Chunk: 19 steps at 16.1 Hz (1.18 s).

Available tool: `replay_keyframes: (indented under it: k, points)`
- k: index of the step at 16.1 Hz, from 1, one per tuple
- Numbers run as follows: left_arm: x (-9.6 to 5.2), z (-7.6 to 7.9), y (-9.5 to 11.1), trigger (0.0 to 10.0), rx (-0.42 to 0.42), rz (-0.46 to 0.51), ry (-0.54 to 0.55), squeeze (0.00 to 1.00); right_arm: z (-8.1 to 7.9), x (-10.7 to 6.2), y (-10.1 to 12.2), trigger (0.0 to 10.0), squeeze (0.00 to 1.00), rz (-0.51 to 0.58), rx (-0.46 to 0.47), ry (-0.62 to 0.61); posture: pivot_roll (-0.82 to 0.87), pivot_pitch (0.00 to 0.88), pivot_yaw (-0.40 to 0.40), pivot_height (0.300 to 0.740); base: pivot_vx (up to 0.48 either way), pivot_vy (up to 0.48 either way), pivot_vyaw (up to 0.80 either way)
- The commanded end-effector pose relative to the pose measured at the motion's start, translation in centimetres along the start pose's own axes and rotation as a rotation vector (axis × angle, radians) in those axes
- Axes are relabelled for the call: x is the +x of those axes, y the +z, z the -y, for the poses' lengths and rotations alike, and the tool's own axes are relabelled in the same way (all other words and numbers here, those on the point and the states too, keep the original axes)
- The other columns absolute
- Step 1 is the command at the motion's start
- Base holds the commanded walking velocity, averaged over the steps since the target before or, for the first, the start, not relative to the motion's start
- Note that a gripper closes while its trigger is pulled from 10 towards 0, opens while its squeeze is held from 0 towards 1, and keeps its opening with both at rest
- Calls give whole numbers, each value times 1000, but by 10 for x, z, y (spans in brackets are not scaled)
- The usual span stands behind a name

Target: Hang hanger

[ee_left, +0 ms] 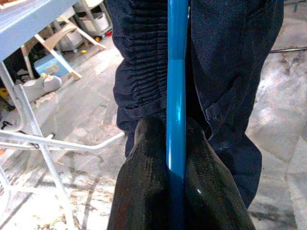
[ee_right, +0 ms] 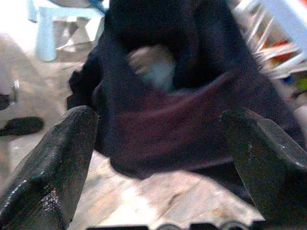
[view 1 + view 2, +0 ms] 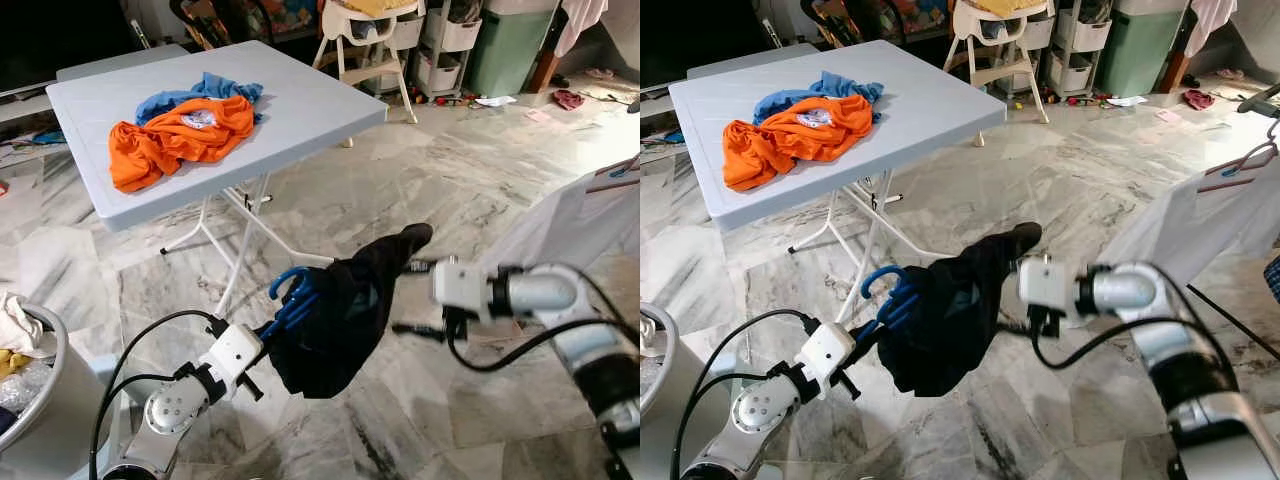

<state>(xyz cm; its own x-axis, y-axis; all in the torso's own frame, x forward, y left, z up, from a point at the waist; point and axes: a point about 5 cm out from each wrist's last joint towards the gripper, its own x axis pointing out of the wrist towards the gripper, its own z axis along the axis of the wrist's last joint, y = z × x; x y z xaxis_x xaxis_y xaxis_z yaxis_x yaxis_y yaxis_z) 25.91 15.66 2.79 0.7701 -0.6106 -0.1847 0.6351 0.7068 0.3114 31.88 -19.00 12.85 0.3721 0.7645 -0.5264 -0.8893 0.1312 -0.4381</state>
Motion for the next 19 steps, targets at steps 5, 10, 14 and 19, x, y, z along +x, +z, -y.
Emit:
replay_keyframes:
  k: [5, 10, 14, 19]
  points:
    - [6, -5, 9, 0, 15, 48, 52, 0, 0, 30, -6, 10000, 161, 57, 379, -376, -91, 17, 38, 740, 0, 0, 0]
    - [11, -15, 13, 0, 51, 46, 170, 0, -19, 43, -11, 10000, 0, 65, 613, -413, -95, 14, 49, 740, 0, 0, 0]
    - [14, -26, 16, 0, 48, 48, 258, 0, -30, 38, -4, 10000, 0, 108, 695, -286, -98, 12, 45, 740, 0, 0, 0]
    - [18, -18, 19, 0, 26, 72, 245, 0, -30, 53, 8, 10000, 0, 144, 746, -335, -96, 8, 41, 740, 0, 0, 0]
